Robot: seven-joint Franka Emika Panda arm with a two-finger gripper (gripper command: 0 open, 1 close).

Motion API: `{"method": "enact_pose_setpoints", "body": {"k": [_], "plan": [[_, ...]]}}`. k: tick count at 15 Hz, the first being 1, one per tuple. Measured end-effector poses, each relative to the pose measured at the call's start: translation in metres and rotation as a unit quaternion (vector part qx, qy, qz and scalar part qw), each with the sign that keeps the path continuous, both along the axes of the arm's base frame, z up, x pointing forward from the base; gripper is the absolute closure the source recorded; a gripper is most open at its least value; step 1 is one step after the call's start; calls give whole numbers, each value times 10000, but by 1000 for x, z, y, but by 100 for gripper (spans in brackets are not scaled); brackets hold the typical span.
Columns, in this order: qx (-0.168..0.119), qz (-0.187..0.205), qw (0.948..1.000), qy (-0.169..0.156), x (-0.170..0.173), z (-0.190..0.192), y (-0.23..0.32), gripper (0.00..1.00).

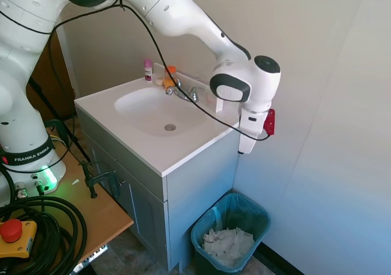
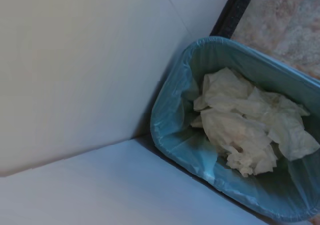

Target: Throw the tissue in the trash bin

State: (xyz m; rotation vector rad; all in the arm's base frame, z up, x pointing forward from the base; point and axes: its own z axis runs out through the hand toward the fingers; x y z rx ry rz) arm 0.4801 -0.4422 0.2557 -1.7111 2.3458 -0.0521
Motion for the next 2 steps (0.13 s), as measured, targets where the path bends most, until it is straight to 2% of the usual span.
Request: {"method": "enact_pose_setpoints", "body": {"k": [2], "plan": [[-86,5,9998,-175,-22,37,1,0]]}}
